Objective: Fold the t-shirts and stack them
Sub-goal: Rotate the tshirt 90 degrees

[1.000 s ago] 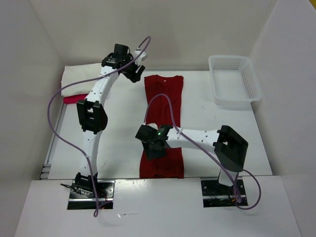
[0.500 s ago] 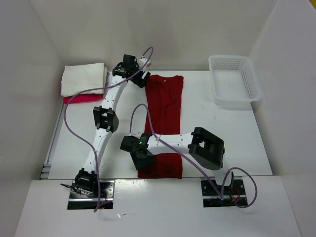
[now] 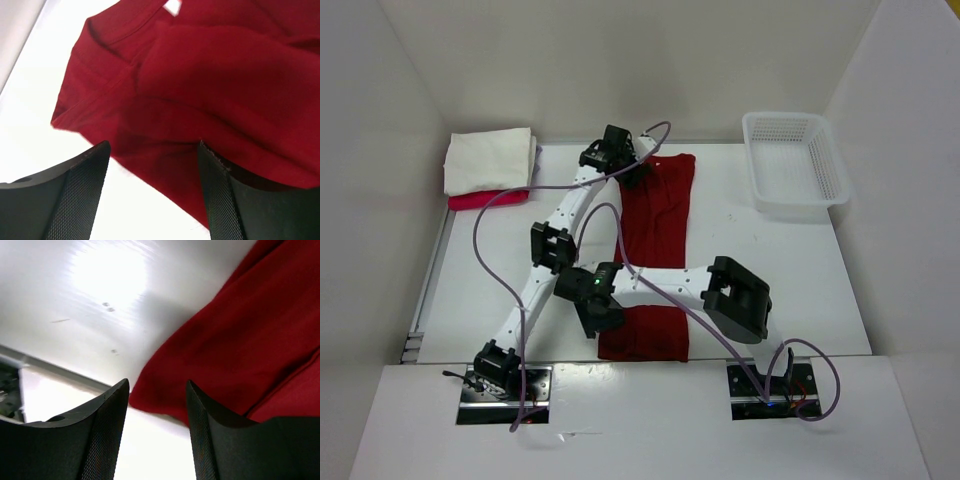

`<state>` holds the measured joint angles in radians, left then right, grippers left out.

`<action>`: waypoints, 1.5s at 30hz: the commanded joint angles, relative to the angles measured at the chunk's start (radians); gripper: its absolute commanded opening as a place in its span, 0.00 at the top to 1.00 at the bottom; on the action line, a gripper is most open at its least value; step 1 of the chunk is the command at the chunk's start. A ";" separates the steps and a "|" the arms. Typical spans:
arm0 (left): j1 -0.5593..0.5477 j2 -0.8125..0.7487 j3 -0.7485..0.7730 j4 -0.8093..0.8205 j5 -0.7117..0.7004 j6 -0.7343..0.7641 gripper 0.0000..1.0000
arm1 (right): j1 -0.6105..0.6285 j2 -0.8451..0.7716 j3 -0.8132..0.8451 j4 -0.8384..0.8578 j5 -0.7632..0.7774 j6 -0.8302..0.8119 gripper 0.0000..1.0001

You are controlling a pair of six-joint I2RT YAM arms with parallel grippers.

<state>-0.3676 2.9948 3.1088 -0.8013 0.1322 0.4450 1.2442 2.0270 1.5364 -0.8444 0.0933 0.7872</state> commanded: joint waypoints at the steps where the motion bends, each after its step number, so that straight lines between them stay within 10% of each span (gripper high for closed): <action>1: 0.033 0.043 0.024 0.007 -0.031 -0.005 0.23 | 0.009 0.022 0.071 -0.056 0.016 -0.014 0.46; 9: 0.033 0.043 0.024 0.016 -0.040 -0.005 0.34 | 0.009 0.116 0.059 -0.091 -0.047 -0.023 0.48; 16: 0.033 0.043 0.024 0.036 -0.088 -0.005 0.57 | 0.009 0.128 0.025 -0.044 -0.078 -0.051 1.00; 32: 0.053 0.024 0.024 0.132 -0.175 0.026 0.58 | 0.043 -0.005 -0.040 0.016 -0.254 -0.316 1.00; 37: 0.053 0.024 0.024 0.131 -0.186 0.026 0.54 | 0.052 0.009 -0.027 0.002 -0.207 -0.316 0.38; 45: 0.117 -0.111 0.024 0.070 -0.045 -0.072 0.23 | -0.096 -0.248 -0.007 0.031 -0.061 -0.169 0.33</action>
<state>-0.2935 3.0043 3.1092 -0.7143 0.0074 0.4385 1.2572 1.9816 1.4738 -0.8337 -0.0486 0.5526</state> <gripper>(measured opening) 0.757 0.667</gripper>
